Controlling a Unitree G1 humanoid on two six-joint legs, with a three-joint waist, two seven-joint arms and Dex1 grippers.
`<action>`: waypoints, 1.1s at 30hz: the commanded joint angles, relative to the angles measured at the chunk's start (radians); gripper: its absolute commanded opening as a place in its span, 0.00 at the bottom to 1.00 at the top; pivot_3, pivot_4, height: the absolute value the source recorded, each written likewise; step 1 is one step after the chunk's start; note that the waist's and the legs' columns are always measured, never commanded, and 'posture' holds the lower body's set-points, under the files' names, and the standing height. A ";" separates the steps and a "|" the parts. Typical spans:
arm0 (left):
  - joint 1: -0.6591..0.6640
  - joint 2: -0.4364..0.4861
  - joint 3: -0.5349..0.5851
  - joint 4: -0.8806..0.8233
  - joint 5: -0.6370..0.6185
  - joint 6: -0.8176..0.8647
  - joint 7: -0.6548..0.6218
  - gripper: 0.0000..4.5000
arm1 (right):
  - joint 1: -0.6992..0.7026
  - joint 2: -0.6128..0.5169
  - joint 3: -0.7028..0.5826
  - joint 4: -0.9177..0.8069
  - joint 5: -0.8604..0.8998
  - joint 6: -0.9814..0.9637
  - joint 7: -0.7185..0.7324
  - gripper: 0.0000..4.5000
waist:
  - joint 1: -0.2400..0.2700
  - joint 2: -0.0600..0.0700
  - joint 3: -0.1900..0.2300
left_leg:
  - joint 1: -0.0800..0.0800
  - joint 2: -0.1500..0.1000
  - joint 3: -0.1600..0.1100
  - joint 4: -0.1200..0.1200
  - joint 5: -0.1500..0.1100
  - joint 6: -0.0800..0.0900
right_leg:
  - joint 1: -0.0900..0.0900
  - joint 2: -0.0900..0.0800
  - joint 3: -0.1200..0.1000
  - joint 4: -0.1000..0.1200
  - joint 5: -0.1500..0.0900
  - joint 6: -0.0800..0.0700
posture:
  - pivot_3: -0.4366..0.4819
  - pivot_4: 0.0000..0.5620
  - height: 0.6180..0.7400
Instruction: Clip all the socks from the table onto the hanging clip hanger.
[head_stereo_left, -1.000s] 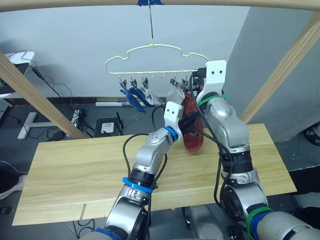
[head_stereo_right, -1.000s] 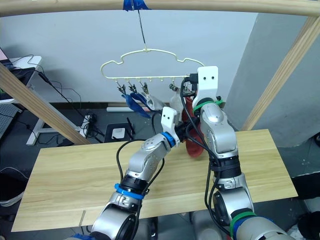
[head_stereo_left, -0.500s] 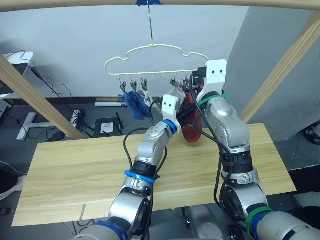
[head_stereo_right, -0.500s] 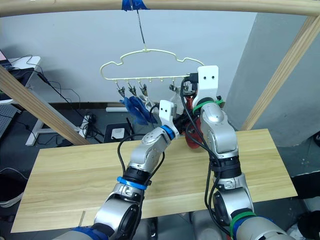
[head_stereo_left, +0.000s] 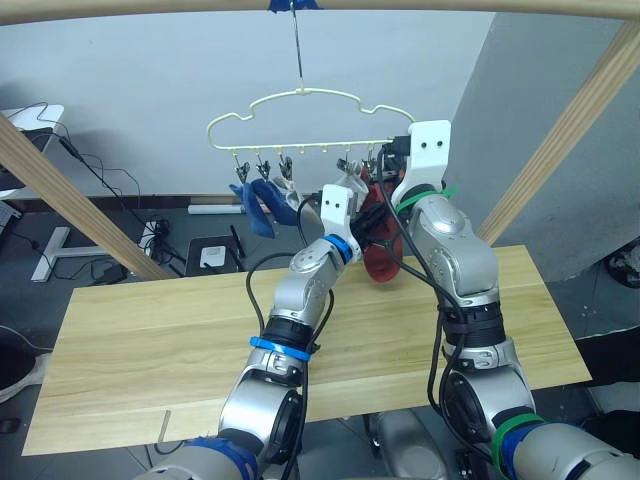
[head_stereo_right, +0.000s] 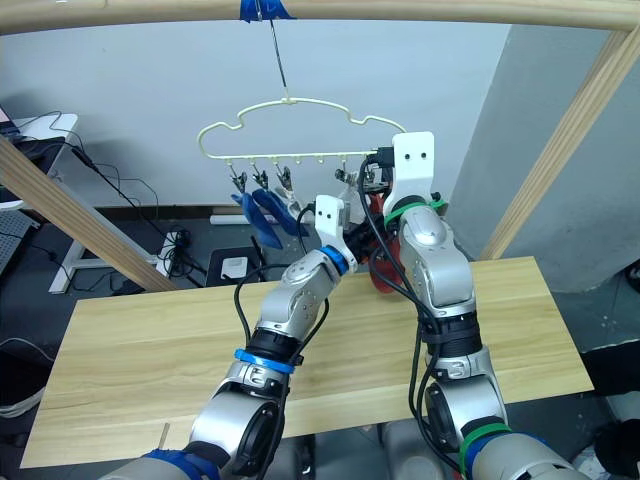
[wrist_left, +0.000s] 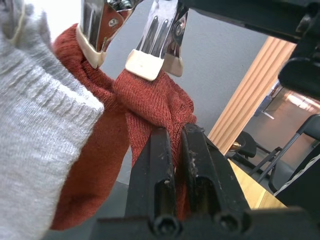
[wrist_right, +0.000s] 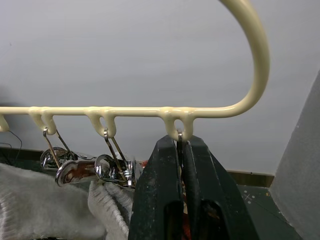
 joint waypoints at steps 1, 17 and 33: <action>-0.045 -0.028 0.004 -0.005 -0.010 -0.032 -0.001 0.00 | -0.006 0.009 -0.008 -0.061 0.015 -0.009 0.000 0.06 | 0.000 0.000 0.000 | 0.000 0.000 0.000 0.000 0.000 0.000 | 0.000 0.000 0.000 0.000 0.000 0.000 | 0.20 0.42 1.00; -0.081 -0.011 0.005 0.047 0.011 -0.044 -0.010 0.14 | 0.014 0.003 -0.005 -0.161 0.036 0.062 0.013 0.84 | 0.000 0.000 0.000 | 0.000 0.000 0.000 0.000 0.000 0.000 | 0.000 0.000 0.000 0.000 0.000 0.000 | 0.21 0.41 1.00; 0.286 0.442 -0.114 -0.507 0.028 0.093 -0.364 0.99 | 0.240 -0.353 0.091 -0.513 0.183 0.136 0.448 1.00 | -0.005 0.000 0.000 | 0.001 0.000 -0.001 0.000 0.000 0.000 | 0.000 0.000 0.000 0.001 0.000 0.000 | 0.23 0.38 1.00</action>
